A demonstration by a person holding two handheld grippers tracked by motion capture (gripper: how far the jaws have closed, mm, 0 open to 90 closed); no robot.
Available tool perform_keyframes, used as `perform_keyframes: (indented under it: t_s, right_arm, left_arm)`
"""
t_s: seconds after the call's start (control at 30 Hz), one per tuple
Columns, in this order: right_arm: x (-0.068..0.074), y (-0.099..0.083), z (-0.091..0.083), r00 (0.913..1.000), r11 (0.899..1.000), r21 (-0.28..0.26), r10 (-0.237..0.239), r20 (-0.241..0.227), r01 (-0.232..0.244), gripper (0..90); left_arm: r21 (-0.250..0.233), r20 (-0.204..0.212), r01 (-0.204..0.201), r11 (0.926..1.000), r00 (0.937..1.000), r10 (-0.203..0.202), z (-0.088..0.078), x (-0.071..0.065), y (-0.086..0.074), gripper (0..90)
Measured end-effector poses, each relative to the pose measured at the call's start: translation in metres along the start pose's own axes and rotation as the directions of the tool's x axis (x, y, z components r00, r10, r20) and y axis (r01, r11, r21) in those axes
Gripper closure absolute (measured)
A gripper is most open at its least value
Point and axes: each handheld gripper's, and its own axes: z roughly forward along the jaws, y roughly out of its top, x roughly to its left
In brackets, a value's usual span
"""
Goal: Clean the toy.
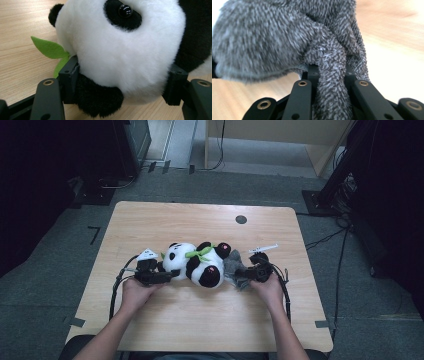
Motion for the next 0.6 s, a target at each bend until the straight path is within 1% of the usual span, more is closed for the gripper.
perform_keyframes:
  t_s: [0.07,0.1,0.17,0.2,0.23,0.27,0.33,0.4,0.43,0.47,0.53,0.6]
  right_arm:
    - [-0.005,0.001,-0.008,0.999,1.0,-0.02,0.008,0.044,-0.007,77.7]
    - [-0.008,0.0,-0.011,0.9985,0.999,-0.032,0.02,0.051,-0.018,77.7]
    - [-0.017,0.0,-0.021,0.9948,0.995,-0.075,0.066,0.077,-0.06,77.7]
    - [-0.02,0.0,-0.024,0.9936,0.993,-0.092,0.075,0.084,-0.067,77.8]
    - [-0.024,0.0,-0.03,0.9914,0.989,-0.124,0.094,0.091,-0.083,77.8]
    - [-0.026,0.0,-0.033,0.9908,0.986,-0.142,0.1,0.092,-0.086,77.8]
    - [-0.028,0.005,-0.04,0.9914,0.978,-0.189,0.106,0.077,-0.09,77.7]
    - [-0.024,0.01,-0.045,0.9927,0.973,-0.218,0.099,0.068,-0.082,77.7]
    - [-0.021,0.014,-0.047,0.9944,0.97,-0.233,0.086,0.063,-0.069,77.7]
    - [-0.016,0.018,-0.049,0.9958,0.969,-0.241,0.072,0.057,-0.056,77.7]
    - [-0.004,0.026,-0.052,0.9972,0.971,-0.24,0.035,0.066,-0.018,77.7]
    - [0.007,0.034,-0.054,0.998,0.969,-0.247,0.001,0.063,0.015,77.7]
  left_arm:
    - [-0.002,-0.001,-0.007,1.0,1.0,0.007,0.0,0.0,0.0,31.8]
    - [-0.002,-0.003,-0.01,1.0,1.0,0.01,0.0,0.0,0.0,31.7]
    - [-0.002,-0.003,-0.011,0.9999,0.9999,0.011,0.0,0.0,0.0,31.7]
    - [-0.003,-0.005,-0.013,0.9999,0.9999,0.013,0.0,-0.001,0.0,31.7]
    - [-0.002,-0.006,-0.014,0.9999,0.9999,0.014,0.0,-0.001,0.0,31.7]
    - [-0.004,-0.006,-0.015,0.9999,0.9999,0.015,0.001,-0.001,0.0,31.7]
    - [-0.004,-0.008,-0.019,0.9998,0.9998,0.019,0.001,-0.001,0.0,31.6]
    - [-0.005,-0.011,-0.019,0.9998,0.9998,0.019,0.001,-0.002,0.0,31.5]
    - [-0.004,-0.012,-0.021,0.9998,0.9997,0.021,0.001,-0.002,0.0,31.4]
    - [-0.003,-0.013,-0.024,0.9997,0.9996,0.024,0.0,-0.003,-0.001,31.3]
    - [-0.005,-0.016,-0.028,0.9996,0.9995,0.028,0.0,-0.003,-0.001,31.2]
    - [-0.004,-0.019,-0.034,0.9994,0.9993,0.033,0.0,-0.004,-0.002,31.2]
